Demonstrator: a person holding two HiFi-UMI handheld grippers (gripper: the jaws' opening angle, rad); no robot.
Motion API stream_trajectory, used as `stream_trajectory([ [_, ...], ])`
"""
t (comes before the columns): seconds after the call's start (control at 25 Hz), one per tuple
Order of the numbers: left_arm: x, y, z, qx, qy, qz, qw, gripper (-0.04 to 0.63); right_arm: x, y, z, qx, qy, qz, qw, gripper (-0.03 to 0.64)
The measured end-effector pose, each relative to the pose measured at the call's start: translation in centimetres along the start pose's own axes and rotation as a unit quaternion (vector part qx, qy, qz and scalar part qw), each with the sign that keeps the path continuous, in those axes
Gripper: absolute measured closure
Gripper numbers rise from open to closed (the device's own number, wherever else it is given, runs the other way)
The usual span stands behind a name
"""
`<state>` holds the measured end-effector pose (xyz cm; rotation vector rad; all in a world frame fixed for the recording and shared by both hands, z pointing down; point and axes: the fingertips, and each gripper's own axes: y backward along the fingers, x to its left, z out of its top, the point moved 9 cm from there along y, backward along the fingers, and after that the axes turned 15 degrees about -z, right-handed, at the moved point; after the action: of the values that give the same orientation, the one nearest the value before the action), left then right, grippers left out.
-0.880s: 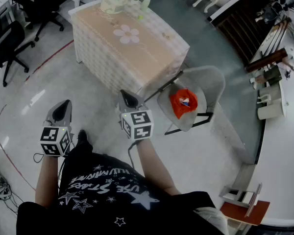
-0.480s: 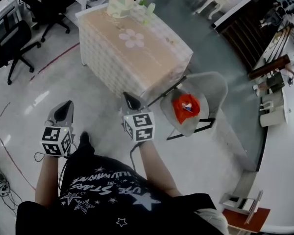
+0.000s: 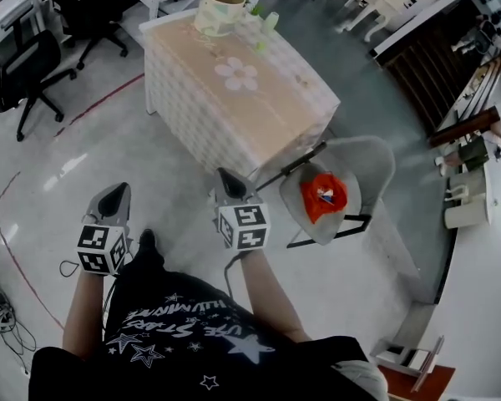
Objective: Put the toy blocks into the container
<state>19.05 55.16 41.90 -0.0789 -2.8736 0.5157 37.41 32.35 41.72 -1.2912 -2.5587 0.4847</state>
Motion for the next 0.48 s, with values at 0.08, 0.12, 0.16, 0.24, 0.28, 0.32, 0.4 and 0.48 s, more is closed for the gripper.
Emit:
stream_trajectory([
  [0.08, 1.6, -0.6, 0.7, -0.004, 0.0, 0.003, 1.0, 0.586, 0.1, -1.5, 0.7, -0.004, -0.009, -0.007, 1.0, 0.614],
  [0.12, 2.5, -0.9, 1.1, -0.007, -0.001, 0.003, 1.0, 0.586, 0.2, -2.3, 1.2, -0.007, -0.015, -0.011, 1.0, 0.612],
  [0.16, 3.4, -1.2, 1.7, -0.009, -0.002, 0.003, 1.0, 0.586, 0.3, -3.2, 1.8, -0.01, -0.02, -0.014, 1.0, 0.612],
  [0.24, 5.4, -1.9, 2.9, -0.011, -0.005, 0.001, 0.9999, 0.586, 0.6, -4.8, 3.2, -0.018, -0.026, -0.02, 0.999, 0.612],
  [0.28, 6.4, -2.2, 3.5, -0.012, -0.007, 0.0, 0.9999, 0.586, 0.8, -5.7, 4.0, -0.022, -0.027, -0.024, 0.999, 0.612],
  [0.32, 7.4, -2.5, 4.1, -0.013, -0.009, -0.002, 0.9999, 0.586, 1.1, -6.5, 4.8, -0.025, -0.028, -0.026, 0.999, 0.586],
  [0.4, 9.4, -3.0, 5.1, -0.013, -0.011, -0.008, 0.9998, 0.586, 1.8, -8.1, 6.1, -0.028, -0.032, -0.029, 0.999, 0.483],
  [0.48, 11.3, -3.5, 5.7, -0.012, -0.013, -0.015, 0.9997, 0.586, 2.4, -9.6, 7.0, -0.024, -0.037, -0.032, 0.998, 0.432],
])
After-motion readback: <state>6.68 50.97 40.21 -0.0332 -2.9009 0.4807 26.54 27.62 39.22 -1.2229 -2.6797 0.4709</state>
